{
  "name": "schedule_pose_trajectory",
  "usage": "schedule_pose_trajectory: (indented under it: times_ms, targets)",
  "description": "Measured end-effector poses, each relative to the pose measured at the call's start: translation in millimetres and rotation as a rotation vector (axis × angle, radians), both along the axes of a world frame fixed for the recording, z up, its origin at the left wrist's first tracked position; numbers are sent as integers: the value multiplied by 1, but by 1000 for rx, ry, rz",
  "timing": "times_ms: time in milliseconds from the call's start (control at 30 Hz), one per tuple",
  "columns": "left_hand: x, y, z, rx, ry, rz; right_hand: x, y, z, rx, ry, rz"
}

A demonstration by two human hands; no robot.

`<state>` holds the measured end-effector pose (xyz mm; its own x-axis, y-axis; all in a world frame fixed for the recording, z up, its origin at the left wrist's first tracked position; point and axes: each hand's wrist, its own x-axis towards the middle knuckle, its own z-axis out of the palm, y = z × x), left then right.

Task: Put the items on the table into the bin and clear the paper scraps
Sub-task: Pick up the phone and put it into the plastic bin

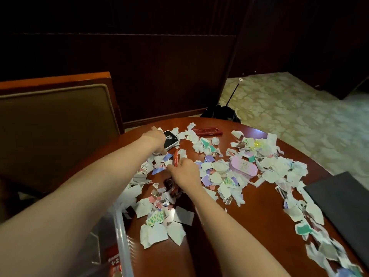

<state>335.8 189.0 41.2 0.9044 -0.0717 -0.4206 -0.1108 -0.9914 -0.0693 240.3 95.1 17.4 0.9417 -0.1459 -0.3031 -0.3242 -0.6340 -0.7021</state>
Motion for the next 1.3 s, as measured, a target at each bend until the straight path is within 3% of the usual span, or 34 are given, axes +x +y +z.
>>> schedule_pose_trajectory:
  times_ms: [267, 367, 567, 667, 1000, 1200, 1300]
  targets:
    - [-8, 8, 26, -47, -73, 113, -15, -7, 14, 149, 16, -88]
    - [-17, 18, 37, -232, -52, 230, -24, -6, 23, 222, 33, -136]
    - [-62, 38, 68, -743, -89, 253, -51, -1, 41, 412, 33, -308]
    - [-94, 52, 88, -794, -157, 223, -68, 2, 55, 500, 38, -336]
    - [-216, 95, 117, -973, -166, 291, -138, 36, 118, 515, 17, -215]
    - [-278, 124, 116, -1098, -105, 516, -165, 62, 133, 502, -122, -94]
    - [-296, 136, 107, -1065, -70, 577, -177, 74, 135, 439, -192, 27]
